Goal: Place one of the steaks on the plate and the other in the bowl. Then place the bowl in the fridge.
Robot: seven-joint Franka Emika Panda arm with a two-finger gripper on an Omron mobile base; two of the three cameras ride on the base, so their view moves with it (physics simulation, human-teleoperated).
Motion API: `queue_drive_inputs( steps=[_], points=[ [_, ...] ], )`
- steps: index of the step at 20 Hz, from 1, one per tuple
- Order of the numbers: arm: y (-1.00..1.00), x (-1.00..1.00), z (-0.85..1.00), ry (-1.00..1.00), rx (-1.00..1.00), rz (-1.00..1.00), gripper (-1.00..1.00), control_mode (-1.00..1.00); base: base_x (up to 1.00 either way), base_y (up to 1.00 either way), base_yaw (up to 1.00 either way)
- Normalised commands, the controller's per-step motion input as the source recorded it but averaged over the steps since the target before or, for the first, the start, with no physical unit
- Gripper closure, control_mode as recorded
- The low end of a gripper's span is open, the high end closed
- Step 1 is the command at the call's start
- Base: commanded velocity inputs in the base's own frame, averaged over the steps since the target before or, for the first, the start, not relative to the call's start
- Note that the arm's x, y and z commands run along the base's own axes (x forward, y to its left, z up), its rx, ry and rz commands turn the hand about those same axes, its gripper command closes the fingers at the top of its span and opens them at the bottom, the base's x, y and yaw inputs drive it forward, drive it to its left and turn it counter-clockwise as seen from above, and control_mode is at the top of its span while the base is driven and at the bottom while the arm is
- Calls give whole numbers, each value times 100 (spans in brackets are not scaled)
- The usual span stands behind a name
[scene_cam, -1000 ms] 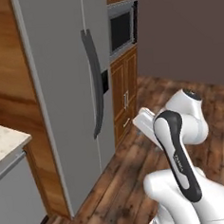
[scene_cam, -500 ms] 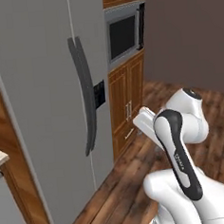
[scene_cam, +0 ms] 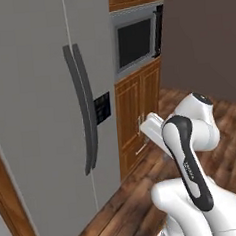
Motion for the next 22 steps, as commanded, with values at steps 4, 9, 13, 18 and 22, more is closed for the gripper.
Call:
queue_drive_inputs(
  steps=[4,9,13,18,22],
  points=[
    [0,0,0,0,0,0,-100,100,46,-33,26],
    [0,0,0,0,0,0,-100,100,43,-48,24],
    [0,0,0,0,0,0,-100,100,56,-68,22],
    [0,0,0,0,0,0,-100,100,57,-32,32],
    [0,0,0,0,0,0,-100,100,46,0,44]
  ],
)
